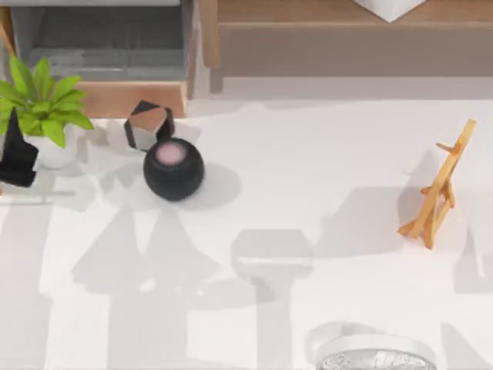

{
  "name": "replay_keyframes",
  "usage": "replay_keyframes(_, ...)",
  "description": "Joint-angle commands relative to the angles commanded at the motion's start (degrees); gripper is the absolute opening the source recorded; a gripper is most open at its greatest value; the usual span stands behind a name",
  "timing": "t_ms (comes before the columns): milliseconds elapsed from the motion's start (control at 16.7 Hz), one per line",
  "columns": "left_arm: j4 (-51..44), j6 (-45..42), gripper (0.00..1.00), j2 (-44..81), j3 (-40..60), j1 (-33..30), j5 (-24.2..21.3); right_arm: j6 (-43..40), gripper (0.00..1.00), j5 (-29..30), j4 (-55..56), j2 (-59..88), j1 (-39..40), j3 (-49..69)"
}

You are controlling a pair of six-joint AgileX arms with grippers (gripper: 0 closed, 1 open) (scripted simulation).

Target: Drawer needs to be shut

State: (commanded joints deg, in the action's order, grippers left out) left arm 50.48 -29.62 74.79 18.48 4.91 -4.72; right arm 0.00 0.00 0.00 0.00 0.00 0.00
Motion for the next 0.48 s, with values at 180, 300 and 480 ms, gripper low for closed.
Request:
replay_keyframes(180, 7.5, -14.8, 1.00, 9.4, -1.2, 9.7, -10.0, 0.0, 1.00, 0.0, 0.0, 0.0, 0.0, 0.0)
replay_keyframes(300, 12.9, -24.9, 1.00, 15.9, -1.2, 15.9, -16.6, 0.0, 1.00, 0.0, 0.0, 0.0, 0.0, 0.0)
replay_keyframes(480, 21.2, -39.2, 1.00, 25.3, 0.4, 24.1, -25.4, 0.0, 1.00, 0.0, 0.0, 0.0, 0.0, 0.0)
